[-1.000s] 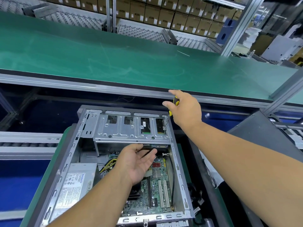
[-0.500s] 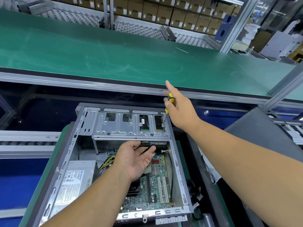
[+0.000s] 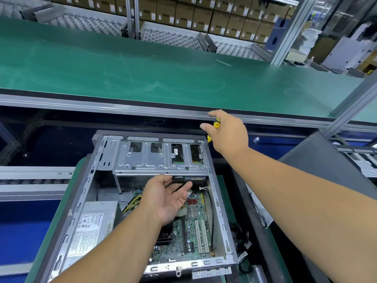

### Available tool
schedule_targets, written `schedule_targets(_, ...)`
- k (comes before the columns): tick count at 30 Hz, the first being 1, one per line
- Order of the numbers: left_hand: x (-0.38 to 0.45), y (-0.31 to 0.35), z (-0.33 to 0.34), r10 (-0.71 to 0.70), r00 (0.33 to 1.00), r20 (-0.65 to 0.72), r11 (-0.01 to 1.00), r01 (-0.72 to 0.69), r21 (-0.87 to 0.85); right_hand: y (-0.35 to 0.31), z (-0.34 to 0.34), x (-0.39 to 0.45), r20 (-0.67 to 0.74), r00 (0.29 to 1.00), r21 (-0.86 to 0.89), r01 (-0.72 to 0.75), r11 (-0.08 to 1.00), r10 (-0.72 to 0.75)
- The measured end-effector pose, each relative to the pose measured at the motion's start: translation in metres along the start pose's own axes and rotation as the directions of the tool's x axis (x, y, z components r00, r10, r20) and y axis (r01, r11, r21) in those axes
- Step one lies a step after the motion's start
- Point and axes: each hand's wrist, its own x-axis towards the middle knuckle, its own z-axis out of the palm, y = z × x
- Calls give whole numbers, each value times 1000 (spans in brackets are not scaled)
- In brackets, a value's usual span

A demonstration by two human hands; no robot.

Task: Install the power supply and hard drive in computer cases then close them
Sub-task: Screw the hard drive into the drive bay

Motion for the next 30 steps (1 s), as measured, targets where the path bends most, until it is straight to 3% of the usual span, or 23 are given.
schedule_targets(2, -1, 1, -1, -1, 1000, 7, 1000, 1, 4, 0, 1, -5, -30, 999, 3, 45, 999, -44)
schedule_targets(4, -1, 1, -1, -4, 1000, 15, 1000, 3, 2, -1, 3, -10, 121, 987, 217, 74, 973, -102)
schedule_targets(6, -1, 0, -1, -3, 1000, 13, 1000, 3, 8, -1, 3, -12, 262, 959, 363, 8, 932, -111)
schedule_targets(10, -1, 1, 0, 5, 1000, 6, 1000, -5, 24, -3, 1, -6, 43, 999, 100, -30, 995, 26)
schedule_targets(12, -1, 1, -1, 5, 1000, 2, 1000, -5, 24, -1, 2, -9, -11, 1000, 86, -13, 996, 14)
schedule_targets(15, -1, 1, -2, 3, 1000, 7, 1000, -3, 24, 4, 2, -13, 181, 980, 300, 24, 954, -82)
schedule_targets(17, 0, 0, -1, 6, 1000, 4, 1000, -6, 30, 5, 1, -11, 259, 959, 324, 30, 946, -119)
schedule_targets(23, -1, 0, 0, 32, 999, -6, 998, -31, 53, -2, 0, -11, 33, 996, 59, -82, 995, 80)
schedule_targets(28, -7, -1, -1, 135, 988, -76, 970, -116, 215, 1, -10, -24, 240, 970, 240, -20, 971, -39)
schedule_targets(30, -11, -3, -1, 209, 967, -146, 942, -159, 295, 1, -13, -28, 239, 969, 208, 6, 978, -57)
